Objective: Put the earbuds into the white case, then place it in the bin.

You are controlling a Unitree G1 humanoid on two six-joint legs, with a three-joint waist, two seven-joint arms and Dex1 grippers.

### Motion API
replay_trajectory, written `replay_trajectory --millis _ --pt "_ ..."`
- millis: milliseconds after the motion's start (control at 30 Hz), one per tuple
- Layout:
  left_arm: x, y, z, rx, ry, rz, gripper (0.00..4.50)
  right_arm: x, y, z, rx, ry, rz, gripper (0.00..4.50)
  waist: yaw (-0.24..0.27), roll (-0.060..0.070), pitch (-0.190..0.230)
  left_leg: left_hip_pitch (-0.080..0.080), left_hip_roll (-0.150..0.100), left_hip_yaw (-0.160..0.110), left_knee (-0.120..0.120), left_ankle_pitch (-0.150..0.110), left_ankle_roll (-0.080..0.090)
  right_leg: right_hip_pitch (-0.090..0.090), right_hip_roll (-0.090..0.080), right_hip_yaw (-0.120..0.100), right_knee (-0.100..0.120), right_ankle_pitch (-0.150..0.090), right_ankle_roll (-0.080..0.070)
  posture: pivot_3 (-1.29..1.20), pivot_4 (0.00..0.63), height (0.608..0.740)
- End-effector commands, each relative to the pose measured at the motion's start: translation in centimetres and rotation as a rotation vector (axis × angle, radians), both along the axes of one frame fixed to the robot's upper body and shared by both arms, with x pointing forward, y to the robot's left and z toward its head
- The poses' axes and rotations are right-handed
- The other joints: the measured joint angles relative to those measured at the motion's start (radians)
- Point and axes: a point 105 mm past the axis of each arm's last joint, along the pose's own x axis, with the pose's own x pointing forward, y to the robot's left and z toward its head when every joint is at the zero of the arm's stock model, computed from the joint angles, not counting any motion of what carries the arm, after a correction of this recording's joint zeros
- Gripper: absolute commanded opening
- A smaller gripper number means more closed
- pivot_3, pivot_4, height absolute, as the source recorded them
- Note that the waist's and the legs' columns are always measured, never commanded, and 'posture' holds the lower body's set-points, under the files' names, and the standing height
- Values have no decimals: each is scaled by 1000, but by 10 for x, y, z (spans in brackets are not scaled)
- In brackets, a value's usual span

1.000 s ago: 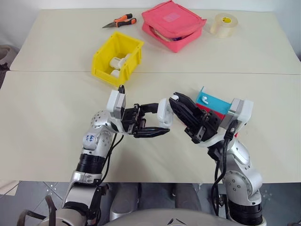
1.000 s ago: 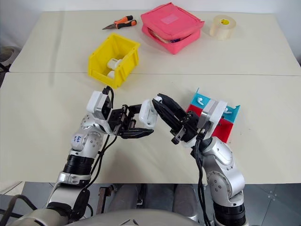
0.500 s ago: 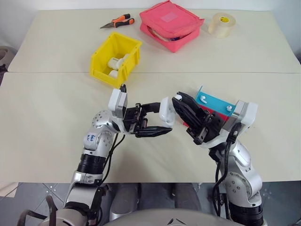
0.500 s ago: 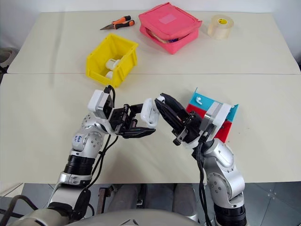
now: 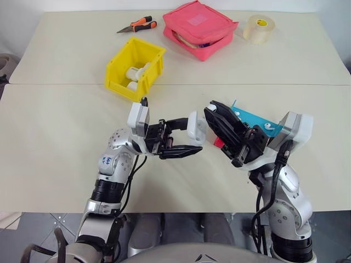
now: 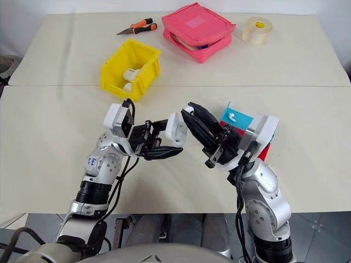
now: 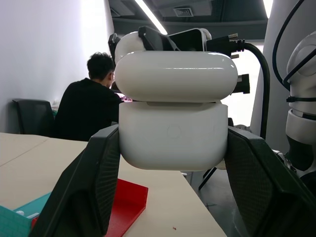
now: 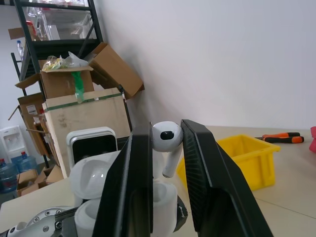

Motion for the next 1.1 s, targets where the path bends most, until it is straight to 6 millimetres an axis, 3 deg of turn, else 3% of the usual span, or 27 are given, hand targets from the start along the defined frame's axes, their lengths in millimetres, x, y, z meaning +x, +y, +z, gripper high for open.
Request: replay_trajectory --millis 33,667,933,1100 --pt "-6 0 7 -24 -33 -17 2771 -10 2 11 10 -46 26 480 0 0 0 0 0 0 0 0 0 0 0 0 0 0 0 0 150 740" --pt "-5 0 7 -39 -44 -5 2771 -3 13 -21 -118 44 70 480 1 0 0 0 0 0 0 0 0 0 0 0 0 0 0 0 150 740" --pt "-3 1 7 -45 -55 8 2771 0 9 -30 -157 80 70 480 1 0 0 0 0 0 0 0 0 0 0 0 0 0 0 0 150 740" --pt "-3 -1 6 -52 -61 7 2771 -1 6 -20 -137 87 116 2137 1 0 0 0 0 0 0 0 0 0 0 0 0 0 0 0 150 740"
